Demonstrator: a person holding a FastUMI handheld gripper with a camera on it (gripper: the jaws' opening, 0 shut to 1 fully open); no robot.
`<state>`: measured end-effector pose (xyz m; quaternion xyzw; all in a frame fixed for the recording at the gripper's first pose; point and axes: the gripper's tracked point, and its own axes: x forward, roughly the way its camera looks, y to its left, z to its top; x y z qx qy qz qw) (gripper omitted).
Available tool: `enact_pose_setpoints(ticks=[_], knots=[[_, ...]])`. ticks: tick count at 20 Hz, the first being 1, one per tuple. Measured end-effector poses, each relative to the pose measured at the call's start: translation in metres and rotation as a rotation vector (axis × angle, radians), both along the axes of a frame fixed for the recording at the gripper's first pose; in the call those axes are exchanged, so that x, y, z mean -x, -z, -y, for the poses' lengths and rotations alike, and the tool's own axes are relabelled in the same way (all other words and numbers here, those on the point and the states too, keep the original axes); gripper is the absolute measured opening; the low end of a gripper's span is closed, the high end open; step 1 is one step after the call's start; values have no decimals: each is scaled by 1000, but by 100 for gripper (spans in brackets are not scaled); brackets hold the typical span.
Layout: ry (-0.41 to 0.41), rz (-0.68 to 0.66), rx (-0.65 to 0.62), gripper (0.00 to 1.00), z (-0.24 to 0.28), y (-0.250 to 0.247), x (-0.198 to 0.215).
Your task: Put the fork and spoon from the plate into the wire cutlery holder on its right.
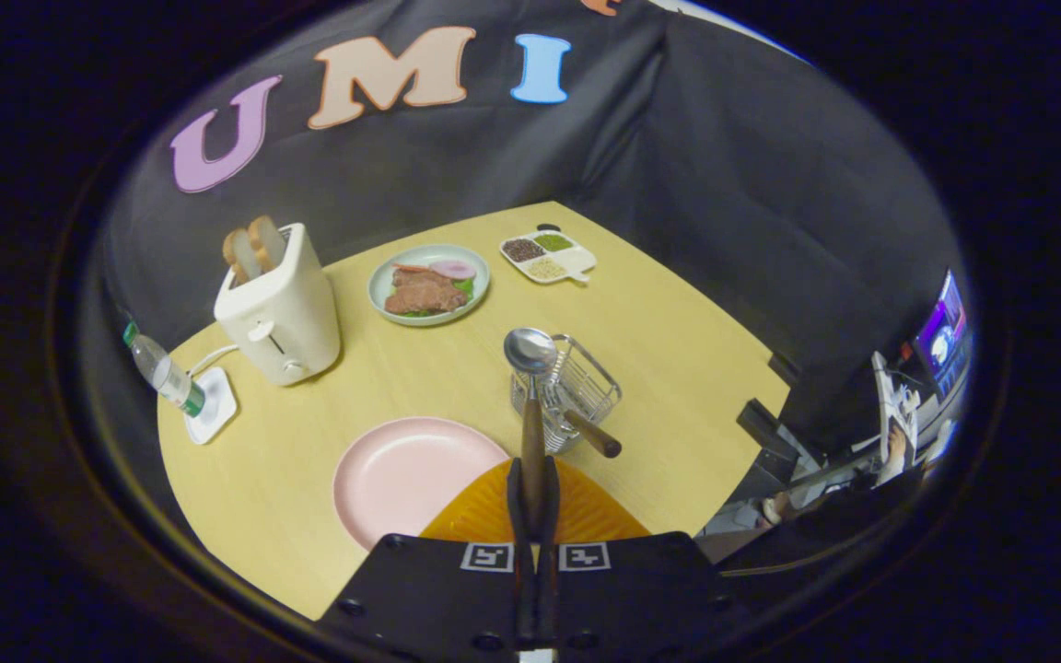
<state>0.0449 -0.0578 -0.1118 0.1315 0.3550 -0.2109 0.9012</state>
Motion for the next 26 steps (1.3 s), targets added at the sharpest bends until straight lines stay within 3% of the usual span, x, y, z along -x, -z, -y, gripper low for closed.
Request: enact_pose_setpoints(ticks=[5,11,19,23,26], knots=[[58,-97,-87,4,10,13,-5],[64,-192,-219,4,11,27,-17],[-17,-323,-239,6,23,43,-28],[-31,-279,-258,18,28,36,-42],[-61,-230,-277,53,22,32,-52]])
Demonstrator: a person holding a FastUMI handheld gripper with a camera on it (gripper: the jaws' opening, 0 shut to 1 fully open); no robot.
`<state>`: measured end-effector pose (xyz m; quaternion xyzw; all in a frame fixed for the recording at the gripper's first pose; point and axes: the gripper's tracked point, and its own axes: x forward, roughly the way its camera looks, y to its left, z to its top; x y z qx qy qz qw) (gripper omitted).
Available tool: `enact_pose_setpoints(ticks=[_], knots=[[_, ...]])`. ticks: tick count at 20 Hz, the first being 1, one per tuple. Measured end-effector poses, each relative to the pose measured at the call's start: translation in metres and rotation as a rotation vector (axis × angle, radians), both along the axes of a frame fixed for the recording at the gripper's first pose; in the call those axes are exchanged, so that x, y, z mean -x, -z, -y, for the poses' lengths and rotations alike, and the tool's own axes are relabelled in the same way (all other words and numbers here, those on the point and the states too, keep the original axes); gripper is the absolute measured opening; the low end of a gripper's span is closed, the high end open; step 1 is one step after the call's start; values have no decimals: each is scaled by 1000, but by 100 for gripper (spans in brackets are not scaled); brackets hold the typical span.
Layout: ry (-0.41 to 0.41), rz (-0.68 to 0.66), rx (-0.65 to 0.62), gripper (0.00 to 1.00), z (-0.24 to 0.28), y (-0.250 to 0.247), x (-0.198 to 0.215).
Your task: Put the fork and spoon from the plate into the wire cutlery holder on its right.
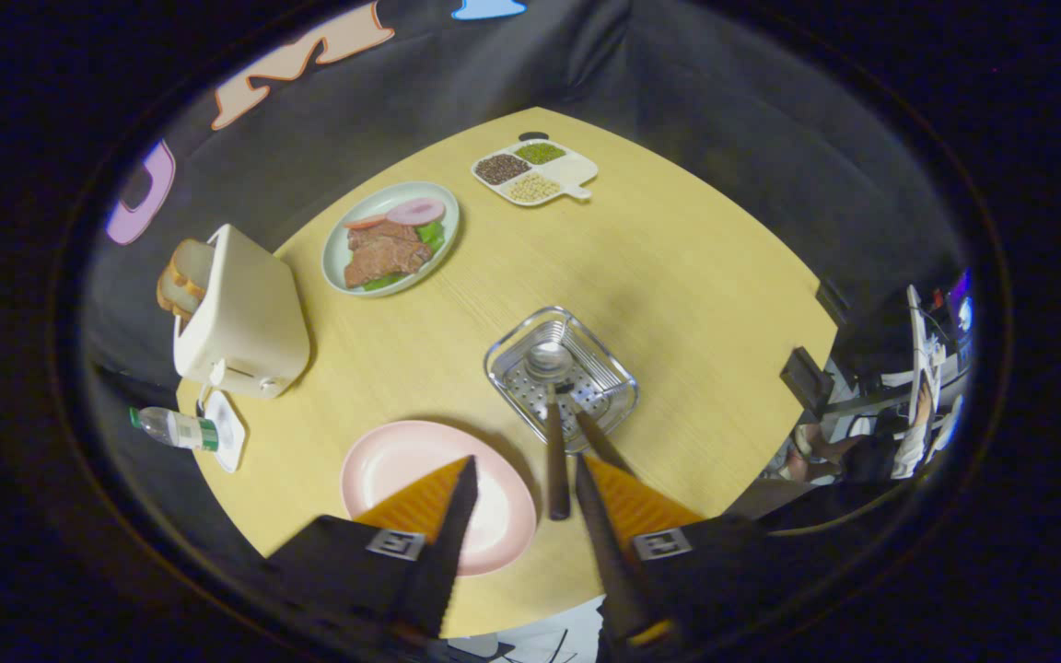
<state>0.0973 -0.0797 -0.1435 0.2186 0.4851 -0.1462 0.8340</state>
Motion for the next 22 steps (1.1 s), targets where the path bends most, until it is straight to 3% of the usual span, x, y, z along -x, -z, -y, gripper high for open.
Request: enact_pose_setpoints(ticks=[4,12,19,22], knots=[[-55,-8,59,99,4,-1,5],[-106,59,164,99,11,-15,13],[-182,420,310,100,20,-66,-15],[-254,604,323,100,12,-97,-29]])
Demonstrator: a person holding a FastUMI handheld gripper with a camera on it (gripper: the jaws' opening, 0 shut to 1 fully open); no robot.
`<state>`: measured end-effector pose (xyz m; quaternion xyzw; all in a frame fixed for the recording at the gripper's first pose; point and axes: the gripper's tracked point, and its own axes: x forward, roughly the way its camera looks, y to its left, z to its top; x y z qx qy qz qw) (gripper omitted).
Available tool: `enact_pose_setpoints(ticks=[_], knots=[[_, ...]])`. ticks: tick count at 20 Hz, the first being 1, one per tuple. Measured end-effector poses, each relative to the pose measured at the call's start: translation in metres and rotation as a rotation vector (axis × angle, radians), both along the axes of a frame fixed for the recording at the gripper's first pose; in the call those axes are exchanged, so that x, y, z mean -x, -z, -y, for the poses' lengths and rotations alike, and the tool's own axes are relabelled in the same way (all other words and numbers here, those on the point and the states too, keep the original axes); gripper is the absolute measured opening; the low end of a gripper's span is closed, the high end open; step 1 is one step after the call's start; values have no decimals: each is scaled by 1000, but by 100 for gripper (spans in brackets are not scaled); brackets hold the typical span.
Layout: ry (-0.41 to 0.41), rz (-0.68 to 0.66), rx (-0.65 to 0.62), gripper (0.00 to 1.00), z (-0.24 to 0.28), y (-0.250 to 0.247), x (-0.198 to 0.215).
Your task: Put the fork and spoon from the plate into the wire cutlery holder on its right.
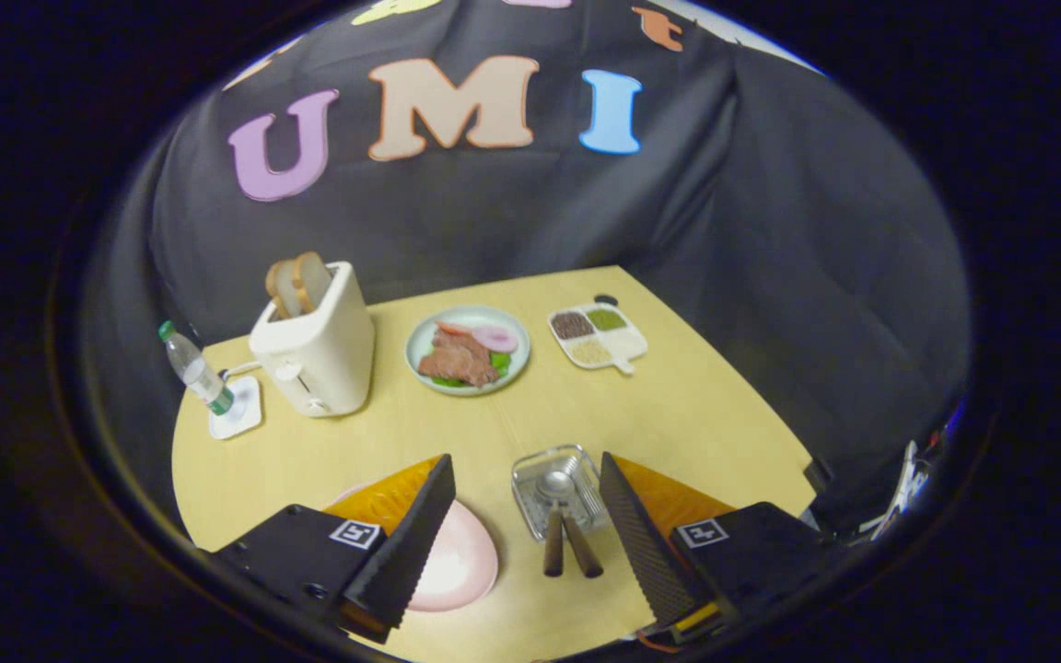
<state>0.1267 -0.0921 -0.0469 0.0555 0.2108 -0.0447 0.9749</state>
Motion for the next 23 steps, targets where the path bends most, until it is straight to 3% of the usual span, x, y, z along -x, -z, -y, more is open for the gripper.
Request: enact_pose_setpoints(ticks=[4,10,23], knots=[[-57,203,62,100,10,-49,-10],[-62,476,-8,99,13,-124,2],[-57,521,-16,99,24,-117,41]])
